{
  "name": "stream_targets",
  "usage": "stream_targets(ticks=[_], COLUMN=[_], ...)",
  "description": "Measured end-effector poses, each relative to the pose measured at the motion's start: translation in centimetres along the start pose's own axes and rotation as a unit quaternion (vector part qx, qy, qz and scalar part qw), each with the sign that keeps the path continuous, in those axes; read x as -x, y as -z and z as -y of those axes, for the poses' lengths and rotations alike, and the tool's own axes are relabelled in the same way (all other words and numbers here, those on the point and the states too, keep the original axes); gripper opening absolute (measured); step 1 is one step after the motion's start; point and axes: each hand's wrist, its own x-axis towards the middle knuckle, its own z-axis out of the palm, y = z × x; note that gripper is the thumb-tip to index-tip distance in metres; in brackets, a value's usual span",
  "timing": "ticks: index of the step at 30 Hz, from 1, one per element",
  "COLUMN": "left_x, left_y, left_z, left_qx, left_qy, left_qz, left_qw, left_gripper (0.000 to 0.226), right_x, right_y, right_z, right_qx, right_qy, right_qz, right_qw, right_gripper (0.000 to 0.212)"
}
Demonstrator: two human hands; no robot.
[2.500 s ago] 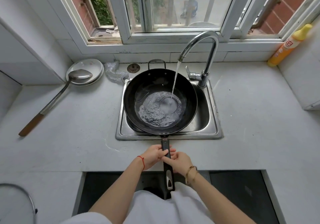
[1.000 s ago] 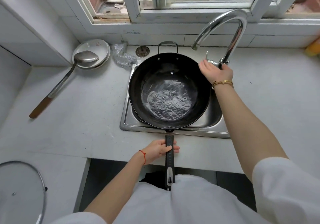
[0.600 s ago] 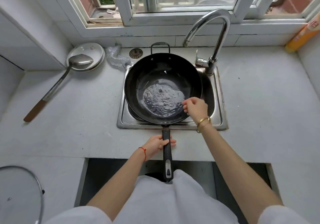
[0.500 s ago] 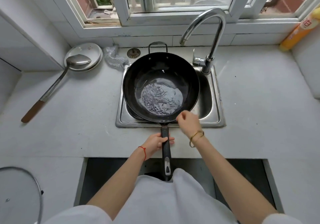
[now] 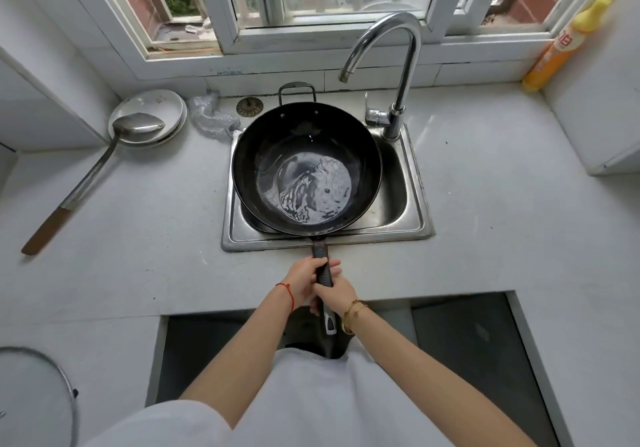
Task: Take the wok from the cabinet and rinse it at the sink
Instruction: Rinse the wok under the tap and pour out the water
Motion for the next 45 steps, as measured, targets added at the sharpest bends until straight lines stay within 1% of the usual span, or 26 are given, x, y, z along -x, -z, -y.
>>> stream_targets(ticks=[1, 2, 5, 9, 13, 15, 21, 26, 30, 33, 35, 38, 42, 45], left_x=[-0.1, -0.1, -0.2, 0.4, 0.2, 0.4, 1.0, 2.0, 2.8, 3.2, 3.3, 3.6, 3.5, 3.1], left_y=[0.0, 0.0, -0.2, -0.9, -1.4, -1.7, -1.2, -1.6, -2.1, -2.5, -2.8, -2.9, -2.8, -2.8], left_z=[0.0, 0.0, -0.2, -0.4, -0.1, 0.0, 0.2, -0.4, -0.8, -1.1, -1.4, -1.6, -1.3, -1.1], left_qx=[-0.006, -0.014, -0.027, -0.05, -0.037, -0.028, -0.033, 0.004, 0.026, 0.025, 0.014, -0.002, -0.031, -0.024], left_qy=[0.0, -0.004, -0.031, -0.044, -0.048, -0.05, -0.08, -0.098, -0.099, -0.099, -0.103, -0.111, -0.13, -0.138], left_qz=[-0.002, -0.005, -0.021, -0.015, -0.009, -0.007, 0.008, 0.054, 0.094, 0.118, 0.129, 0.125, 0.102, 0.079], left_qw=[1.0, 1.0, 0.999, 0.998, 0.998, 0.998, 0.996, 0.994, 0.99, 0.988, 0.986, 0.986, 0.986, 0.987], left_gripper=[0.024, 0.024, 0.024, 0.02, 0.014, 0.01, 0.011, 0.012, 0.013, 0.011, 0.01, 0.01, 0.007, 0.008], right_x=[0.0, 0.0, 0.2, 0.4, 0.8, 1.0, 2.3, 3.3, 4.0, 4.4, 4.6, 4.7, 4.6, 4.2], right_y=[-0.4, -0.7, -1.5, -1.8, -1.5, -1.4, -1.0, -0.1, 1.1, 1.9, 2.5, 2.7, 2.7, 2.6], right_z=[0.0, 0.0, -0.3, -0.6, -0.9, -1.0, -0.5, -0.1, -0.1, -0.1, 0.0, -0.1, -0.1, 0.1], right_qx=[-0.052, -0.075, -0.091, -0.073, -0.041, -0.041, -0.038, 0.036, 0.097, 0.124, 0.12, 0.102, 0.058, 0.013], right_qy=[-0.017, -0.021, -0.015, -0.006, 0.017, 0.026, 0.044, 0.075, 0.105, 0.121, 0.128, 0.138, 0.149, 0.134], right_qz=[-0.019, -0.04, -0.089, -0.155, -0.188, -0.189, -0.19, -0.221, -0.249, -0.259, -0.257, -0.237, -0.203, -0.171], right_qw=[0.998, 0.996, 0.992, 0.985, 0.981, 0.981, 0.98, 0.972, 0.958, 0.95, 0.95, 0.956, 0.966, 0.976], right_gripper=[0.008, 0.009, 0.022, 0.027, 0.028, 0.027, 0.025, 0.028, 0.029, 0.03, 0.029, 0.028, 0.025, 0.022])
